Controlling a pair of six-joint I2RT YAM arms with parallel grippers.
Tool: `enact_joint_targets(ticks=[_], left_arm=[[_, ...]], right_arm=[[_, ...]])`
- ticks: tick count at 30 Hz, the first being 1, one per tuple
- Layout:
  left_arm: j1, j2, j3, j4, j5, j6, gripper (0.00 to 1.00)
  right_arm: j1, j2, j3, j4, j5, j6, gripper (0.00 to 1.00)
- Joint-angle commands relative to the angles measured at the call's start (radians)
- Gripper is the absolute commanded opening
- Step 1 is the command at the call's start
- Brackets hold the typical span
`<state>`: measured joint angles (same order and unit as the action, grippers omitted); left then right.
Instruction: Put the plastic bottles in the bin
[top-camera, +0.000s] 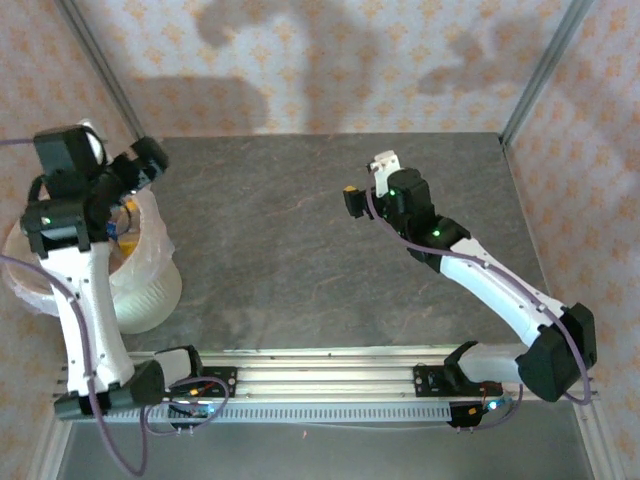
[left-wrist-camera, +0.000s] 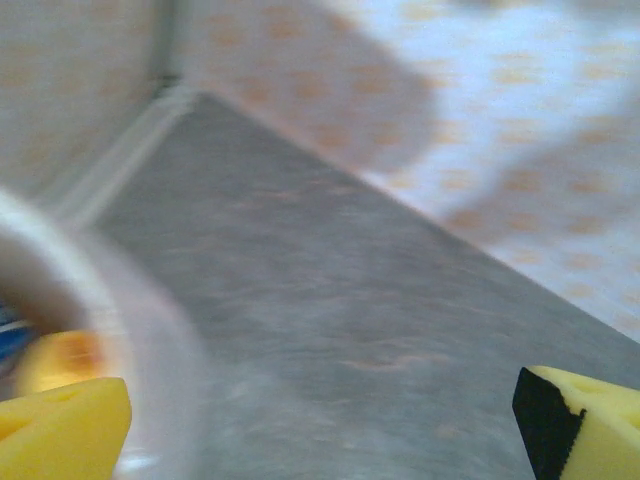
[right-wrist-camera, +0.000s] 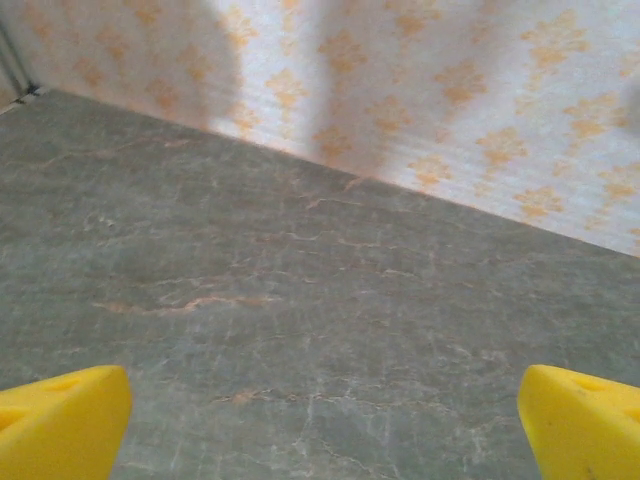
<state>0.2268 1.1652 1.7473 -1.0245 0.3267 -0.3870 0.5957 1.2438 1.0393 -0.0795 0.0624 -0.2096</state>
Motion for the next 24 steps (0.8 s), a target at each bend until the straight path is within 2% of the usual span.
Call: enact_joint_targets(ticks=[1,5,8,11,15,21,24], left_arm=[[-0.172,-0.025,-0.061,0.284,0.084,-0.054,1.00],[-0.449,0.015,-0.121,0.402,0.000,0.013,1.00],[-0.581,0.052,-0.224,0.497,-0.119,0.076,1.00],[-0.603,0.090,-0.339,0.576,-0.184,0.091,1.00],[-0.603,0.116,-0.488,0.695,-0.307,0.120,1.00],[-0.602,0.110,-0.709,0.879,-0.526,0.278,1.00],[-0.597,0.100,-0.811,0.976,-0.577,0.395,1.00]], right_arm=[[0.001,-0.105,-0.076,0.134,0.125,0.054,0.99],[-0.036,-0.194,-0.174,0.177,0.238,0.075,0.99],[-0.118,-0.269,-0.254,0.174,0.309,0.134,0.99],[-0.259,-0.346,-0.343,0.163,0.278,0.205,0.99],[-0.445,-0.380,-0.470,0.194,0.247,0.214,0.99],[-0.660,-0.233,-0.556,0.283,0.135,0.226,0.99],[-0.734,-0.105,-0.541,0.333,0.033,0.244,0.99]])
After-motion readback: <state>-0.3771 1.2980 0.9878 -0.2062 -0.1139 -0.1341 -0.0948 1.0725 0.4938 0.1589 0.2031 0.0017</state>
